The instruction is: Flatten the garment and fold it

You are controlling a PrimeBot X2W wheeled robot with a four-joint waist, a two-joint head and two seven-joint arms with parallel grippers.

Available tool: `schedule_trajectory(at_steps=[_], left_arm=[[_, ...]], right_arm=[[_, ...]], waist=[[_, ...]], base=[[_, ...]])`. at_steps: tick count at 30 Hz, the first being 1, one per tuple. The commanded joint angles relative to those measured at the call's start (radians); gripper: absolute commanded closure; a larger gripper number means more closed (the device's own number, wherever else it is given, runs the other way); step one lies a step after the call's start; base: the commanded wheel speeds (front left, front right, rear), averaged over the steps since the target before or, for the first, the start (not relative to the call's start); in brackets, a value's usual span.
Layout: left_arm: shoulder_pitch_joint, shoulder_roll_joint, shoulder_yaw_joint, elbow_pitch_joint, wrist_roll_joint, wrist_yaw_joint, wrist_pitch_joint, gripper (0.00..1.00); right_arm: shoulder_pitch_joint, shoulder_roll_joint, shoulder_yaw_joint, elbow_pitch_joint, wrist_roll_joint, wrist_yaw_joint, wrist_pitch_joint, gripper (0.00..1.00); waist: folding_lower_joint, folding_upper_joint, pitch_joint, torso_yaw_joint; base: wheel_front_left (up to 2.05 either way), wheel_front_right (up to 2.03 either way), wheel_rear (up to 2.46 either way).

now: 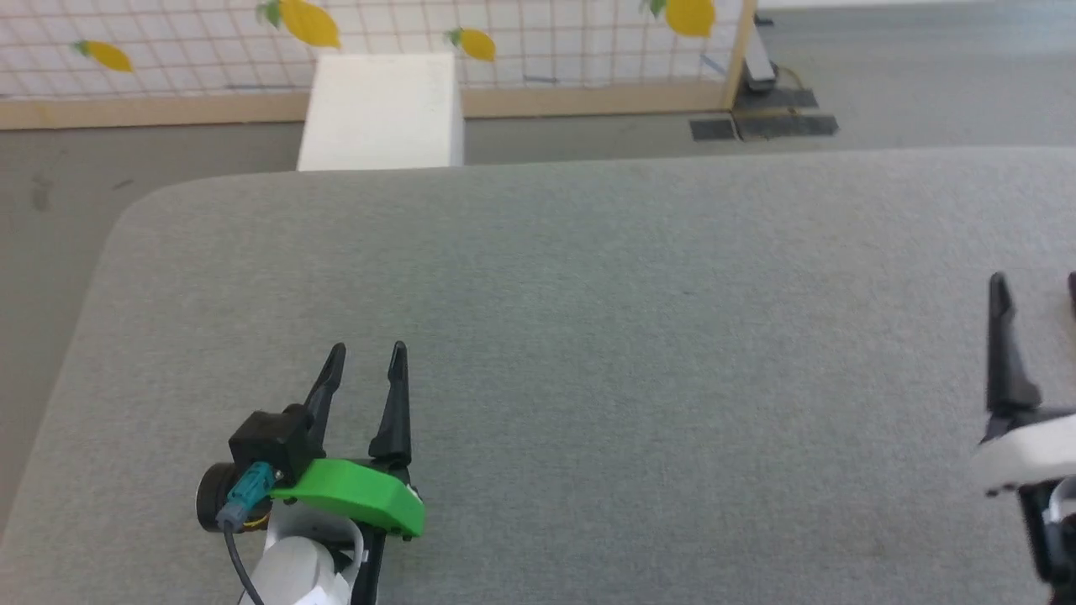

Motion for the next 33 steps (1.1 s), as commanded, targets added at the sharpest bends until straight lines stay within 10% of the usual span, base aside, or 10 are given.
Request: schedule_trajectory(at_steps=[1, 33], left_arm=[[0.013, -0.004, -0.003, 0.004, 0.003, 0.003, -0.007, 0.00], [0.060, -0.013, -0.028, 0.027, -0.012, 0.019, -0.008, 0.00]], right_arm=[[0.031, 0.023, 0.007, -0.026, 0.003, -0.002, -0.010, 0.00], [0.223, 0.130, 0.112, -0.018, 0.011, -0.002, -0.068, 0.00]], waist=[[0.0001, 0.0000, -0.055, 0.055], [0.0001, 0.0000, -0.089, 0.100]], base=[[0.00, 0.00, 0.00], [0.00, 0.00, 0.00]])
